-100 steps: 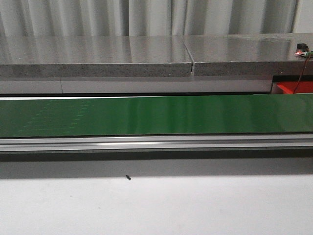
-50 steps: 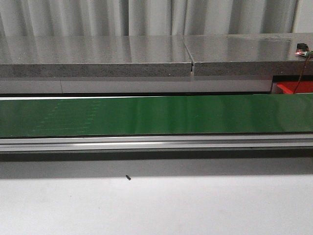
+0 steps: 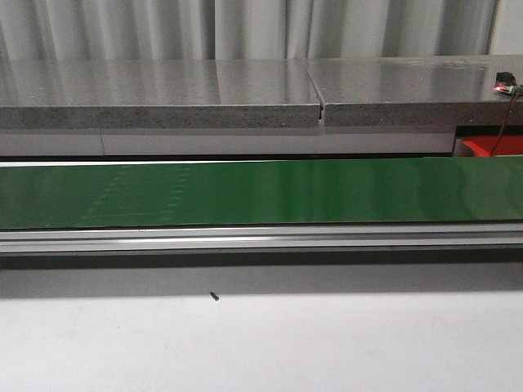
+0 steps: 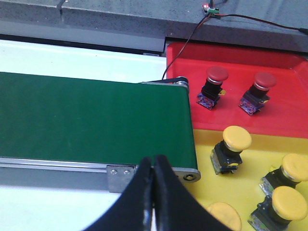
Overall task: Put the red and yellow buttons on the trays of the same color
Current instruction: 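Move the left gripper over the remaining red buttons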
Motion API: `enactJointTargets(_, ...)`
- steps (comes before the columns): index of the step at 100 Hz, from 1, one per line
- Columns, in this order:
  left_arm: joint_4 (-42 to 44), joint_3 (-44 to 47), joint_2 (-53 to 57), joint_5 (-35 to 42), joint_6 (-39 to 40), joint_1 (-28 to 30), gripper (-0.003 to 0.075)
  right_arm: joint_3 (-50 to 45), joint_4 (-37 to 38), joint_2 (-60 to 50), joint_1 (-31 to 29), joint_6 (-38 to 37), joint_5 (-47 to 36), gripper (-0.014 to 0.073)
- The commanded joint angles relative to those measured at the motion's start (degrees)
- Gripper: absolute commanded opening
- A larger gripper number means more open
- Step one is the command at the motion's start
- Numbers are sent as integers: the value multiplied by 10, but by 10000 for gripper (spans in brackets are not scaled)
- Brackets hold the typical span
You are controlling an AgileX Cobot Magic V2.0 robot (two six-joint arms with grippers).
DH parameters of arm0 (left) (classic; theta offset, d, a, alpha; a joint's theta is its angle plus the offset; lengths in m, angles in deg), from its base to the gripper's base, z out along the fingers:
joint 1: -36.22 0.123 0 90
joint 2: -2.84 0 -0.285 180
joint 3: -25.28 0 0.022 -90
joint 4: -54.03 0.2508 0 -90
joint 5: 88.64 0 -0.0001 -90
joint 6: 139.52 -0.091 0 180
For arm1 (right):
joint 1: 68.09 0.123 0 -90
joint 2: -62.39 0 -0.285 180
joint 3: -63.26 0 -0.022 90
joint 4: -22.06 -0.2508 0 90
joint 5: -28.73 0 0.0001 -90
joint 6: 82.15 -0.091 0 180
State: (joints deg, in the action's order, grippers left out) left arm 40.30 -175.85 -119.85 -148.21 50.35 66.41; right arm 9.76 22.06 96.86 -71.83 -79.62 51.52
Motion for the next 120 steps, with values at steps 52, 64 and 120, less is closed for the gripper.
enactJointTargets(52,-19,-27,-37,107,12,-3,576,15,0,0,-1,5,-40,-67)
enactJointTargets(64,-20,-28,-45,121,12,-3,568,15,0,0,-1,5,-40,-67)
enactJointTargets(120,-49,-29,-31,110,-15,4,118,15,0,0,-1,5,-40,-67)
